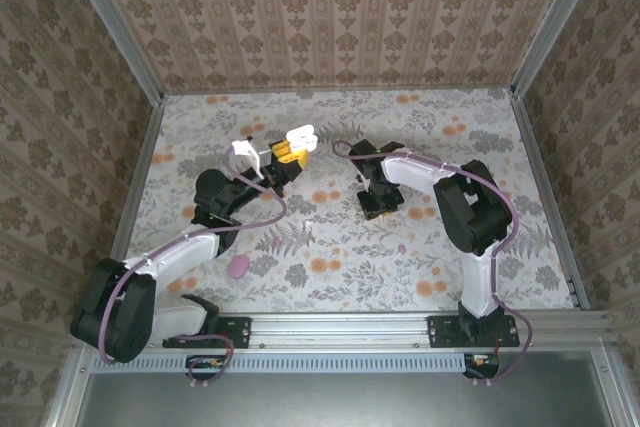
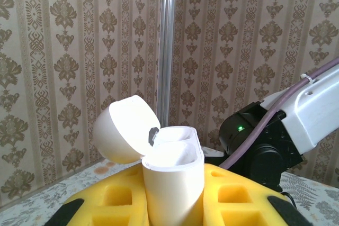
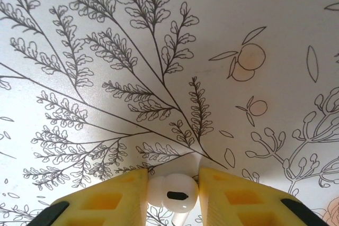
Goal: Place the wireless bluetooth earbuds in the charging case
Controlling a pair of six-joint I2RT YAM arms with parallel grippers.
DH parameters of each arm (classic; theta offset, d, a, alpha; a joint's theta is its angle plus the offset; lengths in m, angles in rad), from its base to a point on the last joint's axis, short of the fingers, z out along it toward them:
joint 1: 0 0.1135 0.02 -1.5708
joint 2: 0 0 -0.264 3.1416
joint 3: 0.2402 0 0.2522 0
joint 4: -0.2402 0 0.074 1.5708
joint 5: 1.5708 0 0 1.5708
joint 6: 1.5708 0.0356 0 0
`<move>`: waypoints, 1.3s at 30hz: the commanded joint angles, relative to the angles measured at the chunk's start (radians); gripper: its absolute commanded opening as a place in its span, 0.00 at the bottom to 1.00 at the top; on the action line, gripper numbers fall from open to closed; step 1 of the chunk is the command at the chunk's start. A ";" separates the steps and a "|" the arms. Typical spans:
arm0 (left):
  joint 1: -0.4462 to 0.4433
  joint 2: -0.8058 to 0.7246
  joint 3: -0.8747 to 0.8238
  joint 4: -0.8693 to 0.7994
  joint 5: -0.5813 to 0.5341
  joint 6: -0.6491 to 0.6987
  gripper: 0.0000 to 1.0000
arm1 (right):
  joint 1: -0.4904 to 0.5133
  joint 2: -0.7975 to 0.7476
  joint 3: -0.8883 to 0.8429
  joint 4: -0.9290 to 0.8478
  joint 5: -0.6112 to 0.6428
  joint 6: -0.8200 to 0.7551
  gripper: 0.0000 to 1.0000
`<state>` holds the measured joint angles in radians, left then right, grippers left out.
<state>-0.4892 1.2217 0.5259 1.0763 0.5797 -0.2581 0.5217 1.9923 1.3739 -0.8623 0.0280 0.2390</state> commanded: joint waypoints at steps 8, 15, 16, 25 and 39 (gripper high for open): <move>0.003 -0.008 0.029 -0.015 0.014 0.012 0.16 | 0.005 -0.015 0.002 -0.004 0.035 0.016 0.28; 0.002 0.006 0.032 -0.027 0.008 0.018 0.16 | 0.005 -0.088 -0.024 0.009 0.050 0.037 0.29; 0.003 0.010 0.031 -0.030 0.004 0.017 0.16 | 0.005 -0.114 -0.028 0.008 0.056 0.038 0.29; -0.016 0.082 0.055 -0.011 -0.021 -0.018 0.16 | 0.019 -0.397 -0.042 0.056 0.141 0.023 0.30; -0.093 0.192 0.115 0.031 -0.050 -0.081 0.15 | 0.103 -0.645 0.068 0.176 0.237 -0.014 0.29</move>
<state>-0.5705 1.4021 0.6044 1.0485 0.5343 -0.3050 0.6079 1.4021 1.3930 -0.7368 0.2115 0.2478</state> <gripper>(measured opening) 0.213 0.295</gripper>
